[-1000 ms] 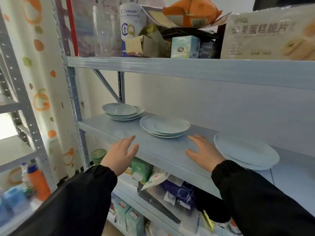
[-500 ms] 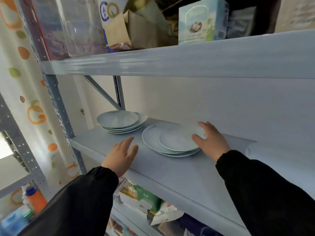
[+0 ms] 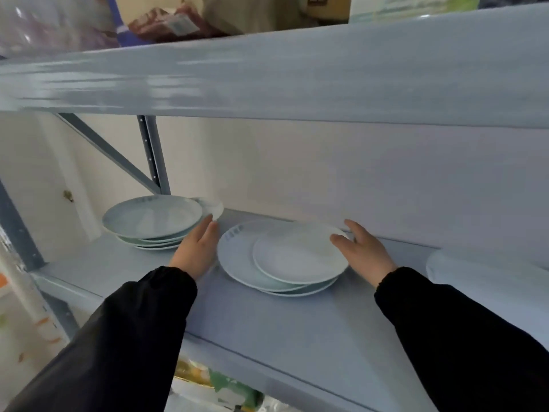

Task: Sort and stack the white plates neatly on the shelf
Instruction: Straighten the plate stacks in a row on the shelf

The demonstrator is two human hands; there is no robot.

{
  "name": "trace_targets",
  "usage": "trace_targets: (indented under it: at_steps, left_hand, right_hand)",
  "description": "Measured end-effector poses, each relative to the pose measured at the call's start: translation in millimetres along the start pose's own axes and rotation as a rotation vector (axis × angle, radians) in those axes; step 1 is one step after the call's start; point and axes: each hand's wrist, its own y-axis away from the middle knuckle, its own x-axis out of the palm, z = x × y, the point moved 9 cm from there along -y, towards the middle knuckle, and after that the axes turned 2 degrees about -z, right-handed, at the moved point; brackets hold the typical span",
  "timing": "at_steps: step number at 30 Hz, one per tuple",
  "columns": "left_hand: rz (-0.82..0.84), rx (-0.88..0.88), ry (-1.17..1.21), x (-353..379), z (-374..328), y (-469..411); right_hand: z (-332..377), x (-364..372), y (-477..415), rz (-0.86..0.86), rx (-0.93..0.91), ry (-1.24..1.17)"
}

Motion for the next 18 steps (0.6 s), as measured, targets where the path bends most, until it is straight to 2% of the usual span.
trace_targets:
  at_steps: [4, 7, 12, 18]
  left_hand:
    - [0.147, -0.047, 0.055, 19.0, 8.0, -27.9]
    - [0.299, -0.014, -0.046, 41.9, 11.6, -35.3]
    - [0.49, 0.001, -0.019, 85.6, 4.8, -25.0]
    - [0.5, 0.079, -0.055, 98.1, 5.9, -29.5]
  right_hand:
    - [-4.9, 6.7, 5.4, -0.032, 0.076, 0.004]
    - [-5.4, 11.6, 11.3, -0.059, 0.128, -0.01]
    - [-3.9, 38.9, 20.1, -0.053, 0.135, 0.118]
    - [-4.8, 34.0, 34.9, -0.145, 0.178, 0.137]
